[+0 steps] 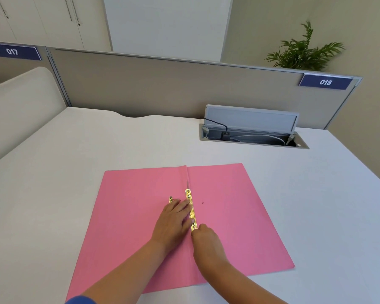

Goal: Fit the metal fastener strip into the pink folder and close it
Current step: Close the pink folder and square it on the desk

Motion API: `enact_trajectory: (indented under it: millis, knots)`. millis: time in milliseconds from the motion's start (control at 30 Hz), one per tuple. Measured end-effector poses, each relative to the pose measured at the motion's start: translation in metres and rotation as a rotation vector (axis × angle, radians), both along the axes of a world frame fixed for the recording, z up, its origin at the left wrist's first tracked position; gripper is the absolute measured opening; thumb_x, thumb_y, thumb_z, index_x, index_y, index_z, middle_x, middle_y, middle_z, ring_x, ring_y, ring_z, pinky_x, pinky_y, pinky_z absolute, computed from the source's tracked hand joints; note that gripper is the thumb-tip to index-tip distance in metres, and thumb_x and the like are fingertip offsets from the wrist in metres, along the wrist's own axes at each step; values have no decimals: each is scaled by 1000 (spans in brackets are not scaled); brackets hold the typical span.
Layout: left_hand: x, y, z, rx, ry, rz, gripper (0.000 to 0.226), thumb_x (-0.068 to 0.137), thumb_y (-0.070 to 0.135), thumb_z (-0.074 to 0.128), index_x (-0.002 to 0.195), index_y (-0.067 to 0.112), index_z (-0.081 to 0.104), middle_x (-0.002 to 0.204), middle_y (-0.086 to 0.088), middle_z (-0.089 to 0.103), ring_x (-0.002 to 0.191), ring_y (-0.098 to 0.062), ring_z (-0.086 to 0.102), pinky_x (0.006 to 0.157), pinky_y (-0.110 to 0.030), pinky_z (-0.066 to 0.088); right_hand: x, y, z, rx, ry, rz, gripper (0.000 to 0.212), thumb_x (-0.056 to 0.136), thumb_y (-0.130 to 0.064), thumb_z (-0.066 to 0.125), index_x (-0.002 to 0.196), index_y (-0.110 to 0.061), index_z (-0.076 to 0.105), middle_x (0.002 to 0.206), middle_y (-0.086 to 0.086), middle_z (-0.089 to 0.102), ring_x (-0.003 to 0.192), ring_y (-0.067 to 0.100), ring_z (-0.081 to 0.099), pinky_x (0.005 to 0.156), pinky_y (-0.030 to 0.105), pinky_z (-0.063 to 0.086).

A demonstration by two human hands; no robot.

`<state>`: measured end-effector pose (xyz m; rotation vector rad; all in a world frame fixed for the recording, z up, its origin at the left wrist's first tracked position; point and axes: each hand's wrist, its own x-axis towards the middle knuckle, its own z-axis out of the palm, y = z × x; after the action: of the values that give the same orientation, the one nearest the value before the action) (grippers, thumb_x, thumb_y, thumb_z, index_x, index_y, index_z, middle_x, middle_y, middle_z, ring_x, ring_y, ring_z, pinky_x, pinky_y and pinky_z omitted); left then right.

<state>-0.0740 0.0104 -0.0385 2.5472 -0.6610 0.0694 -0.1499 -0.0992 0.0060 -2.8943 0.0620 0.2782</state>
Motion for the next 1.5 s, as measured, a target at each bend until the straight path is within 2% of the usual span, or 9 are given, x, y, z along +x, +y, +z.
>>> enact_trajectory:
  millis: [100,200,300,467,667,833,1000,1300,1500]
  knots:
    - [1,-1,1,2,1,-6,44,91,36,46,132,19,45,147,7,39,135,-15,28,114,-31,19,-10,-3,12,-143,-211,89,29,45,-13,89,68,-7,74,71,7,68,63,16,66,45,20,31]
    - [1,-1,2,-2,3,-4,44,91,36,47,132,19,45,146,6,40,135,-17,28,114,-32,20,-13,-9,9,-200,-224,111,48,-2,-20,89,34,-10,60,39,0,54,34,5,53,27,15,29]
    - [1,0,1,-11,6,-1,43,90,34,48,130,18,47,145,5,42,134,-19,30,114,-34,21,-16,-13,1,-182,-220,137,44,5,-20,90,39,-13,63,44,-4,57,38,6,55,30,14,34]
    - [0,1,-1,-8,-2,-2,42,92,34,45,132,20,45,146,7,40,135,-16,29,114,-30,20,-9,-35,-1,70,-82,83,33,96,-24,40,119,-18,63,116,3,58,113,21,51,90,31,46]
    - [1,14,15,-197,4,6,39,93,20,49,131,18,47,142,1,46,133,-17,35,114,-28,20,10,-103,13,125,-98,-336,47,93,-37,49,136,-21,48,137,7,49,127,25,42,105,35,39]
    - [19,64,44,-238,-134,491,33,85,9,59,118,6,58,126,-17,59,119,-33,48,106,-47,38,16,-142,21,92,134,-578,72,81,-46,63,142,-21,33,140,10,38,132,30,33,102,46,38]
    - [32,121,56,-34,354,1071,56,84,39,56,123,0,41,126,-27,43,119,-40,36,98,-50,36,25,-145,26,91,179,-611,85,73,-43,75,142,-19,30,138,11,37,132,30,31,99,48,42]
    - [48,144,55,-70,536,1129,56,78,34,61,118,2,38,120,-21,42,114,-38,39,93,-44,39,37,-142,27,105,175,-626,85,68,-43,79,137,-17,36,134,10,38,128,31,33,96,46,43]
    - [73,169,78,-409,530,981,41,80,15,67,109,-12,54,117,-32,56,108,-43,53,92,-46,44,41,-140,28,127,159,-663,82,69,-41,78,135,-18,37,133,9,39,128,30,34,94,46,43]
